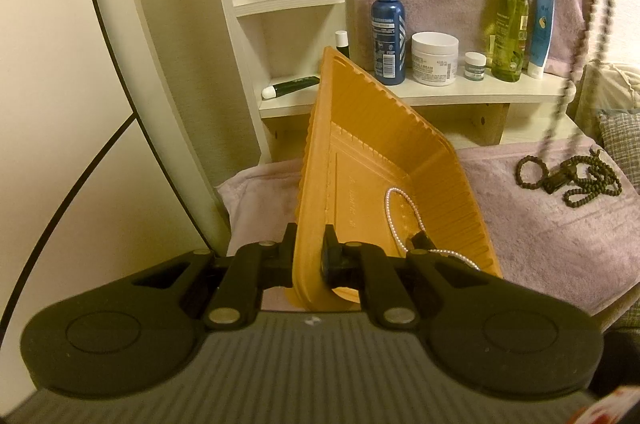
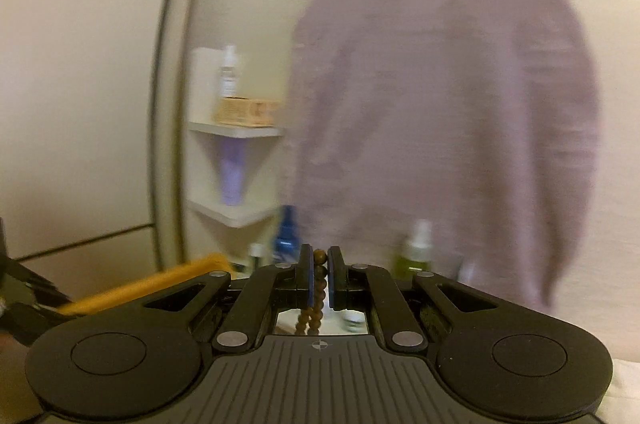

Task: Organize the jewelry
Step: 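Lift the dark bead strand and lower it into the orange tray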

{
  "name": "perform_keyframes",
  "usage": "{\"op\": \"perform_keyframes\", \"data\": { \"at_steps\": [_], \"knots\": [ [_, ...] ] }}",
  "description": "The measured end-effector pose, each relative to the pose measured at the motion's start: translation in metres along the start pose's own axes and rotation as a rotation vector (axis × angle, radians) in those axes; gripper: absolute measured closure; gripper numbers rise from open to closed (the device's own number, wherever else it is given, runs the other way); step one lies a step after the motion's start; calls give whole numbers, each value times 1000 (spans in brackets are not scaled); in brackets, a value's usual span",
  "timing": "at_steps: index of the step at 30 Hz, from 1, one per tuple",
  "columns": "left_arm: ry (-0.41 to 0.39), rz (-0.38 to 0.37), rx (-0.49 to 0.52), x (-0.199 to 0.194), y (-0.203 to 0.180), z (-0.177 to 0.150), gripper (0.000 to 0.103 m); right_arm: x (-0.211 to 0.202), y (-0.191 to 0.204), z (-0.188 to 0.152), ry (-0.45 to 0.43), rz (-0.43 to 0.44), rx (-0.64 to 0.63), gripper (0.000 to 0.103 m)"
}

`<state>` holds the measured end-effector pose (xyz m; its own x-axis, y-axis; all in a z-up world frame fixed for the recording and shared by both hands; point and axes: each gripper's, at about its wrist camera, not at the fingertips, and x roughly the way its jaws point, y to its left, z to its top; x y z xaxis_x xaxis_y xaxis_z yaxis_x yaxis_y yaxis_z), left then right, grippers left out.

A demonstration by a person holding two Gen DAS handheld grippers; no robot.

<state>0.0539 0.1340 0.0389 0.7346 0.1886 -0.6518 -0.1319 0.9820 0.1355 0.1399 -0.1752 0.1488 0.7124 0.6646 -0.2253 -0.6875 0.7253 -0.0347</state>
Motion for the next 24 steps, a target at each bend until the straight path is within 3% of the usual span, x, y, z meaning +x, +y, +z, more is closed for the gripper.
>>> {"op": "perform_keyframes", "data": {
  "at_steps": [10,17,24],
  "knots": [
    [-2,-5,-7,-1,1,0,94,76,58,-4,107,185,-38,97],
    [-5,-10,-9,-1,3,0,94,122,75,-18,165,181,-54,97],
    [-4,-12,-16,-1,4,0,94,153,75,-39,323,248,-32,97]
  ]
}}
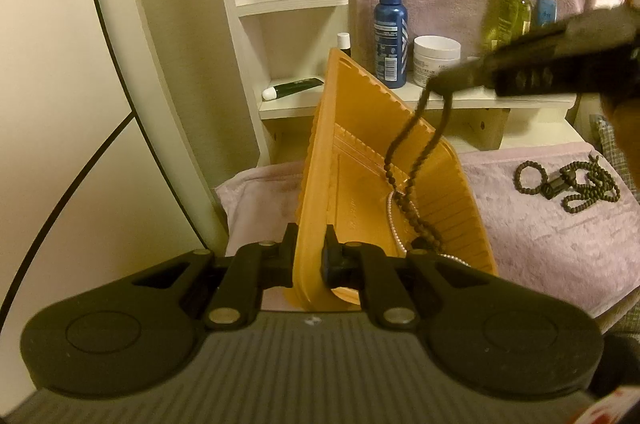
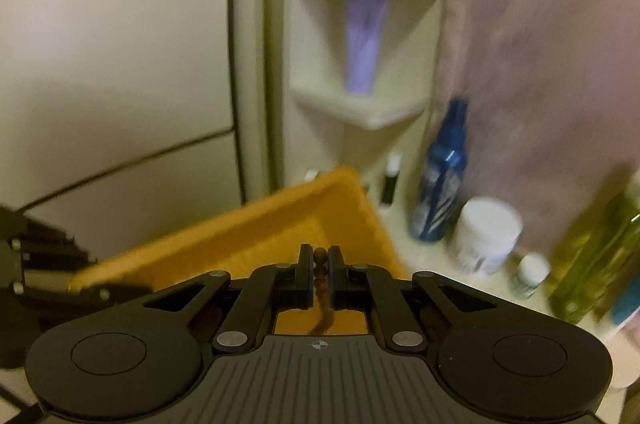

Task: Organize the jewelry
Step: 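Lift the dark bead strand and lower it into the orange tray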

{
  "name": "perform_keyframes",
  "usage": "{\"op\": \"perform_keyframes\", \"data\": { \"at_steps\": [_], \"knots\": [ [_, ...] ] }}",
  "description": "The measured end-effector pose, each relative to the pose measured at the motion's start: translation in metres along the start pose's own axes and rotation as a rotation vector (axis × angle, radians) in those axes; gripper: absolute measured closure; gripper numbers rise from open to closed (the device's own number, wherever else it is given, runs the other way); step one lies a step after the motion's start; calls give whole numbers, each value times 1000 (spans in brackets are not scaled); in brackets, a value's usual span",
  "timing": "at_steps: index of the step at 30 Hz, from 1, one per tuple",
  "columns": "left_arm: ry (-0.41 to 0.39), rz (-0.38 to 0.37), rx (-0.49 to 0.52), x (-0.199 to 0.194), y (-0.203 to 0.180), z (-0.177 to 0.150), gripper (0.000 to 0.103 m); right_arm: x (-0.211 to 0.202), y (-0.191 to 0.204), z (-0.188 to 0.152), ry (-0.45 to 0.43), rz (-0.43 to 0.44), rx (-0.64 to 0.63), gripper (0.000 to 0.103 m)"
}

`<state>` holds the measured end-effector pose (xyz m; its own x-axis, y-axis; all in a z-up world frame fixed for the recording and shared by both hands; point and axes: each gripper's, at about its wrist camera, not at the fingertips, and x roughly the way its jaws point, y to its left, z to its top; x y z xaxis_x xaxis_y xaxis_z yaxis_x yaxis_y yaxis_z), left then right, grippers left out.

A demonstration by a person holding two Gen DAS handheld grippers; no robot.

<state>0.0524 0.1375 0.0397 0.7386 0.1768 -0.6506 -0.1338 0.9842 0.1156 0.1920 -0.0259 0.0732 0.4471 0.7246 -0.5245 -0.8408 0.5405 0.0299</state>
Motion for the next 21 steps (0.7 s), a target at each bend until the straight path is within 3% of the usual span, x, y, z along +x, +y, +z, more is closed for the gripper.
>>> {"op": "perform_keyframes", "data": {
  "at_steps": [5,16,21],
  "knots": [
    [0,-1,1,0,0,1,94,16,-4,-12,70,30,29,96],
    [1,0,1,0,0,1,94,21,-7,-15,100,91,80,96],
    [0,-1,3,0,0,1,94,15,-9,-17,74,57,84,96]
  ]
}}
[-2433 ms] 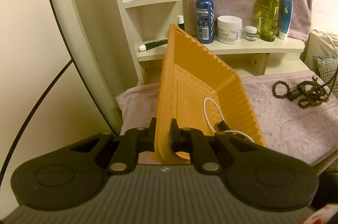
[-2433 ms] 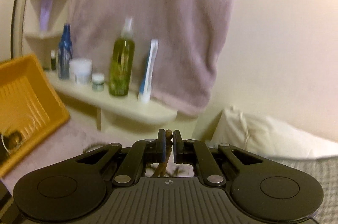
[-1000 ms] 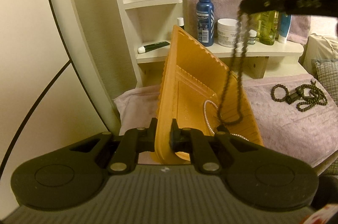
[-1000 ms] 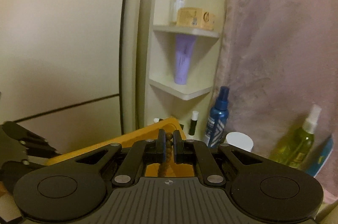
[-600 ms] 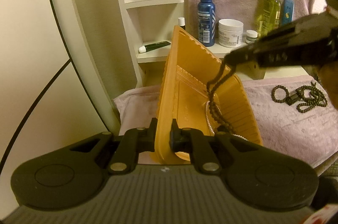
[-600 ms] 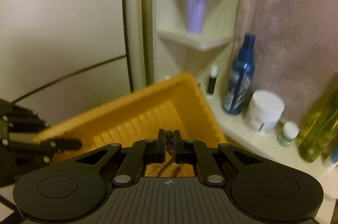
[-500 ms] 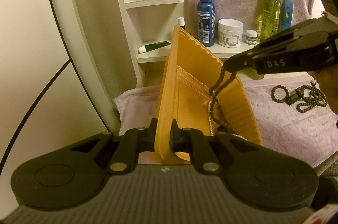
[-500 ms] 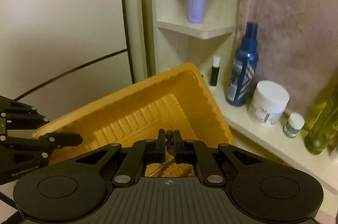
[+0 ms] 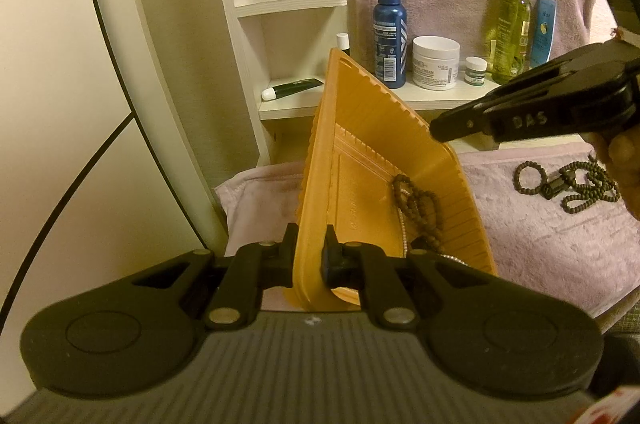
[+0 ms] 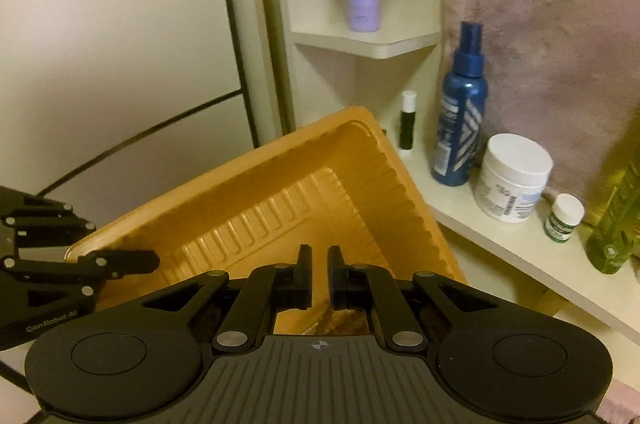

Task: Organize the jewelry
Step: 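Lift the dark bead strand and lower it into the orange tray, then move the right tool back and close it on the long dark bead strand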

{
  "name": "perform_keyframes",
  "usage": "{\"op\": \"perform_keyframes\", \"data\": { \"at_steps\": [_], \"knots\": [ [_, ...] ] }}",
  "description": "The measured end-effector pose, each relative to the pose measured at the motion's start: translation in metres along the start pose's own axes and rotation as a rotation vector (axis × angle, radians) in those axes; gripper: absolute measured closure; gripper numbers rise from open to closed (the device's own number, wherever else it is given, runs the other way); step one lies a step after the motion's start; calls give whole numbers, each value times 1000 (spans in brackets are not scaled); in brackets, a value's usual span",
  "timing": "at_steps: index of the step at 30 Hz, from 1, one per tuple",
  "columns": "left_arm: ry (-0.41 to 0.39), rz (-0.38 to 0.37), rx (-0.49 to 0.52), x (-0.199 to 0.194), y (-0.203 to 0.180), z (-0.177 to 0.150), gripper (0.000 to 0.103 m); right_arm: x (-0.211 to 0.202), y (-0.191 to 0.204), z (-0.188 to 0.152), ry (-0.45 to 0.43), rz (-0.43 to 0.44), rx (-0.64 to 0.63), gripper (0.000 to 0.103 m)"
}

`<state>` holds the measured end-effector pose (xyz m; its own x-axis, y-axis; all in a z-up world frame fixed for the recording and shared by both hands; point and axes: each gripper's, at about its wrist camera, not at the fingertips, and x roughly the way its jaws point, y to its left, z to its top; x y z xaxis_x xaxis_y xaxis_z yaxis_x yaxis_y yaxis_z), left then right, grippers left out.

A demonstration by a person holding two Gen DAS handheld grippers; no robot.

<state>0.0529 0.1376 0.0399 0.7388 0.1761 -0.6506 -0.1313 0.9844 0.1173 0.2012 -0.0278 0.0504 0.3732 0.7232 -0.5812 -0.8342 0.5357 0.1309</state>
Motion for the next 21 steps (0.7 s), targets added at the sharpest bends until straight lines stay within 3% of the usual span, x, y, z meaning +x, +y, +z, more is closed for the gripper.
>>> {"op": "perform_keyframes", "data": {
  "at_steps": [6,17,21],
  "knots": [
    [0,0,0,0,0,0,94,-29,-16,-11,-64,-49,37,96],
    [-2,-2,3,0,1,0,94,-109,-90,-89,-138,-303,194,91],
    [-5,-1,5,-1,0,0,94,-133,-119,-120,-118,-411,250,77]
  ]
}}
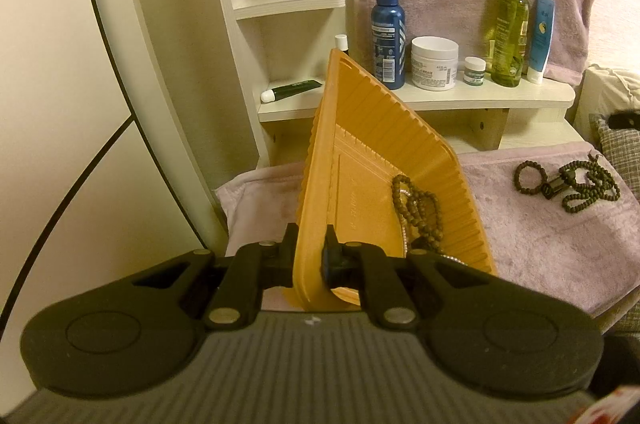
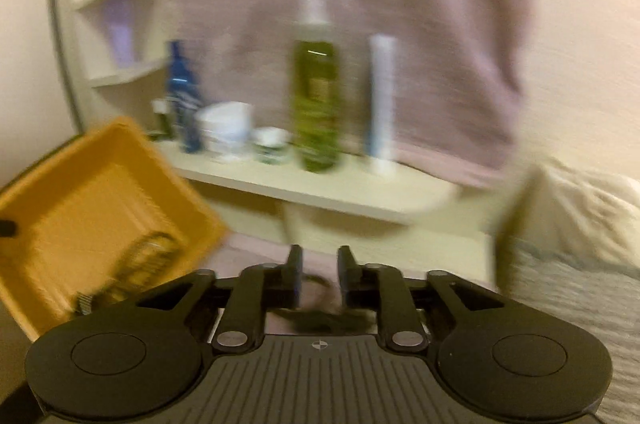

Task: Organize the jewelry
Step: 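Move the right tool back and close it on the long dark bead strand, then lift the long bead strand high and carry it over the orange tray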

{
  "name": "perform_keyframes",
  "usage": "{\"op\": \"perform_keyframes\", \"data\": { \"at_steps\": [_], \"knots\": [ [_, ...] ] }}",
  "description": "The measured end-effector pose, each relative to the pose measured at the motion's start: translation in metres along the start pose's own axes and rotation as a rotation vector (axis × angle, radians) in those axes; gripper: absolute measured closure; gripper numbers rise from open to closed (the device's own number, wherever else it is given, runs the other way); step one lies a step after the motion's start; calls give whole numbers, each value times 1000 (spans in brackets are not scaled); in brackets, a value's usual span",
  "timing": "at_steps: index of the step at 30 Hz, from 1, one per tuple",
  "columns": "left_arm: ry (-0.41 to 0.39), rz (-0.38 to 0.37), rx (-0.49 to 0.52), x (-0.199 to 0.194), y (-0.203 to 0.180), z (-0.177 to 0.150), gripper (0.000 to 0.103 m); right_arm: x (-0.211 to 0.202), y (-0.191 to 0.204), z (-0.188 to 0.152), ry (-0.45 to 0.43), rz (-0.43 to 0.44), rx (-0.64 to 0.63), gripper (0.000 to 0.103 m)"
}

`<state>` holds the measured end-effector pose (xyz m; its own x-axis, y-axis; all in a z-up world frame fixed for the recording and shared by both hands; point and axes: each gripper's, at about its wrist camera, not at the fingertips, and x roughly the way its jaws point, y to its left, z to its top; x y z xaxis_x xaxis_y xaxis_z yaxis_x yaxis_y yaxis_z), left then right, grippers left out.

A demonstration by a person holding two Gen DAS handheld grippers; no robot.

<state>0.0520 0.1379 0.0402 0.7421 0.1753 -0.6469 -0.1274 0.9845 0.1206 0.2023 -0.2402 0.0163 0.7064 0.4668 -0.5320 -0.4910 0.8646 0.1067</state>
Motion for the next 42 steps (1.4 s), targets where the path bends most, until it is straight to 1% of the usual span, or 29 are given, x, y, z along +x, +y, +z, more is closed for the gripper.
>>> {"op": "perform_keyframes", "data": {
  "at_steps": [1,3,5,8,11,17,25,29,32,34,38,39,40,41,42],
  "knots": [
    [0,0,0,0,0,0,94,-3,-9,-4,8,-21,6,73],
    [0,1,0,0,0,0,94,-7,-20,-13,18,-60,10,70],
    [0,2,0,0,0,0,94,-9,-29,-25,33,-87,11,69],
    [0,1,2,-1,0,0,94,-9,-36,-42,56,-104,1,69],
    [1,3,4,-1,0,0,94,-2,-31,-54,83,-106,-46,69],
    [2,6,6,-2,0,1,94,22,-12,-64,114,-91,-172,69],
    [3,7,7,-1,0,0,94,55,15,-67,134,-102,-380,70],
    [6,7,4,0,1,0,94,75,23,-67,171,-129,-462,70],
    [6,7,4,0,1,0,94,84,28,-67,192,-151,-504,73],
    [6,8,4,0,0,0,94,91,31,-67,207,-170,-528,77],
    [7,7,4,0,1,0,94,99,36,-68,221,-189,-556,80],
    [7,7,3,0,1,0,94,101,37,-69,225,-194,-562,82],
    [7,7,2,1,0,0,94,102,38,-70,228,-198,-569,90],
    [7,8,4,1,0,0,94,101,39,-70,232,-199,-570,96],
    [7,8,4,1,1,0,94,101,40,-70,232,-206,-571,96]
  ]
}}
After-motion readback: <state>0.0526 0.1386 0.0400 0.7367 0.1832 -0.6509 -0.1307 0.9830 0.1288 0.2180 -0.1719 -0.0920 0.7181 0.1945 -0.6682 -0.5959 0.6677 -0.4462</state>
